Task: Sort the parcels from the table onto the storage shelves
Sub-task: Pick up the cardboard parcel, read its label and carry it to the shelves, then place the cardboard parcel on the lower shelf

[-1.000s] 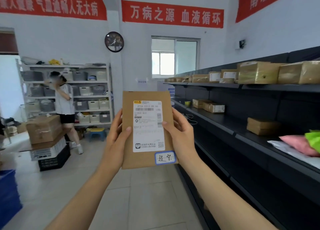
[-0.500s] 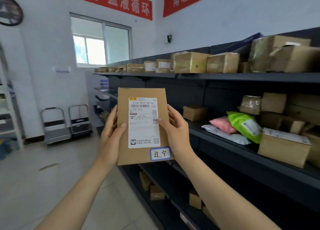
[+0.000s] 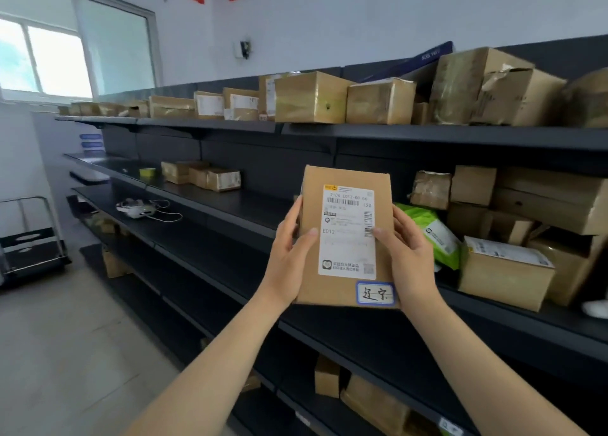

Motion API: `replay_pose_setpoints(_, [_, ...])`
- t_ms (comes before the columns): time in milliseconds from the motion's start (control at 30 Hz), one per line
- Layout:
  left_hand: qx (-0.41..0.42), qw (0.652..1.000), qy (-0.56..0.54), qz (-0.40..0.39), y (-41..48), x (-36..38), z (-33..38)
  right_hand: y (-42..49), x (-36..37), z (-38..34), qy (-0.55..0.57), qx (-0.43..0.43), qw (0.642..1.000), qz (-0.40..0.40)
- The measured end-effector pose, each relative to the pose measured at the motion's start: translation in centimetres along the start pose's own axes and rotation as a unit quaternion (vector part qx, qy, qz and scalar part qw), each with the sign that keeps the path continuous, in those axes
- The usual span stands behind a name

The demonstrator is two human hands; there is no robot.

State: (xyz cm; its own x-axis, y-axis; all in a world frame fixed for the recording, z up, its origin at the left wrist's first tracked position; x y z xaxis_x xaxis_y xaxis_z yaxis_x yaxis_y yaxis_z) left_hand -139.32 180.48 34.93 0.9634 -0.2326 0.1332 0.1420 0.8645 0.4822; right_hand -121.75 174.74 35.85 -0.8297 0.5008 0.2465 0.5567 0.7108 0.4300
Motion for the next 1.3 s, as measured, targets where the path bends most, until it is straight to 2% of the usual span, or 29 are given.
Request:
replay_pose_setpoints(267, [-0.027, 0.99, -0.068, -0.119, 0.3, 1.3, -4.1, -3.1, -1.8, 2.0, -0.059, 0.012, 0.991, 0.121])
replay_pose_setpoints(533, [-0.091, 0.968, -0.114, -0.203, -4.4, -2.0, -7.5, -11.4, -1.0, 4.7, -0.122, 0.054, 0.963, 0.232])
replay_pose_setpoints(867, [-0.243, 0.935, -0.07, -0.247, -13.2, -4.6, -16.0, -21.5, -3.5, 12.9, -0.153, 0.184, 0.922, 0.303])
replay_pose_setpoints(1033, [-0.315, 0.918, -0.031, -0.241, -17.5, -5.5, -19.9, -25.3, -5.4, 16.9, -0.154, 0.252, 0.903, 0.312])
replay_pose_setpoints(1300, [-0.338, 0.91, -0.021, -0.238, -18.4, -2.3, -21.7, -25.0, -9.1, 18.0, -0.14, 0.279, 0.892, 0.327])
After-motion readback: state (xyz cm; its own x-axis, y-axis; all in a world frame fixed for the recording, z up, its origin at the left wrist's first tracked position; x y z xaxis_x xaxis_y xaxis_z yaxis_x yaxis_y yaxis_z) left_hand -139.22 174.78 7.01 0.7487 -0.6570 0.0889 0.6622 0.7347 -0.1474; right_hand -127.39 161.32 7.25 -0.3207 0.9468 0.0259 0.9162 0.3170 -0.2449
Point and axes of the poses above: each hand's wrist, its own y-axis towards the middle knuckle, its own x-axis out of the palm, z = x × y, the point moved 4 cm from there along y, towards the middle knuckle, and after that the axes turned 8 degrees about z, right-handed, at the moved point
